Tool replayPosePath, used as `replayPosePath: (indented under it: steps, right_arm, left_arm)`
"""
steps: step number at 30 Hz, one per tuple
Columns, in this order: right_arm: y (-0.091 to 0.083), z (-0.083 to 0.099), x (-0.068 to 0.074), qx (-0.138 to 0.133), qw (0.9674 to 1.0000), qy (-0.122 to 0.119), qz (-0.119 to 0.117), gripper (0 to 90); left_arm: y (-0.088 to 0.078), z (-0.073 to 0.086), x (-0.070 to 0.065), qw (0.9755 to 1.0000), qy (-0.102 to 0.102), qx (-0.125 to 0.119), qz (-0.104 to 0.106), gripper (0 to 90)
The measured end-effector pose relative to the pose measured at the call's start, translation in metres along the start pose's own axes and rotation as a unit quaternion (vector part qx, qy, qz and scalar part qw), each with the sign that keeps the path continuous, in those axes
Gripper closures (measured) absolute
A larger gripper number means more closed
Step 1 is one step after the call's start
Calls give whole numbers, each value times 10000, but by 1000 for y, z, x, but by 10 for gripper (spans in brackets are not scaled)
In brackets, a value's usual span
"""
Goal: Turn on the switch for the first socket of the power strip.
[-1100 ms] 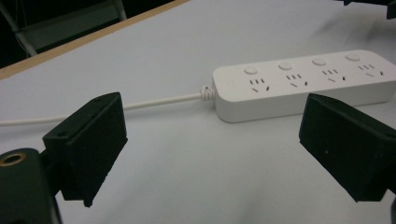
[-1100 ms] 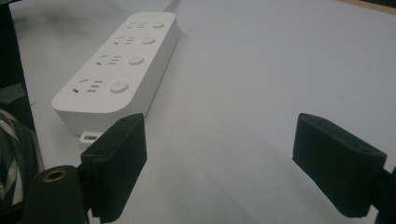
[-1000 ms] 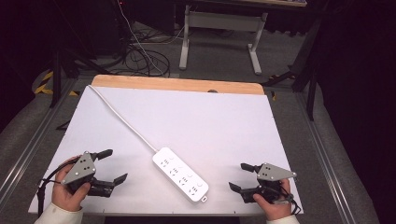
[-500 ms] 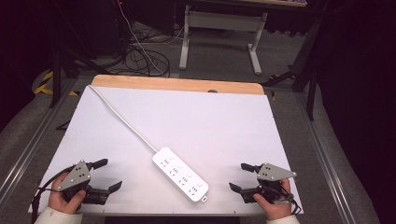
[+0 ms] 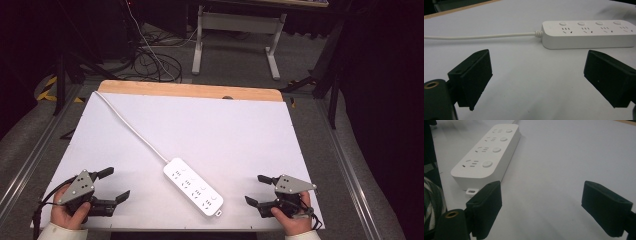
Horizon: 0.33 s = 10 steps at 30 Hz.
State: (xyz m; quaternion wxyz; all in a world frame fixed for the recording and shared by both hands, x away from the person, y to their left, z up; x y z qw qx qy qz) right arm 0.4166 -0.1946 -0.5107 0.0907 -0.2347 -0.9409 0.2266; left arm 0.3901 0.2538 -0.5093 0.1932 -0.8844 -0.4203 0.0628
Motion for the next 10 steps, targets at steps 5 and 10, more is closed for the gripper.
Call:
replayPosePath:
  steps: [5,10]
  right_arm:
    - [-1,0,0,-5,10000,4,6,174]
    - [0,0,0,4,10000,-5,6,174]
  left_arm:
    - [0,0,1,10000,-12,-16,-13,87]
    - [-1,1,4,9997,187,-5,-131,111]
Point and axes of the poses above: each handheld gripper's, and its own axes: y roughly forward along the jaws, z roughly out of its underside, x roughly to its left, the point moved 7 cm from there along y, roughly forward along the jaws, and after that the axes turned 6 degrees about -z, right-handed, at the moved point
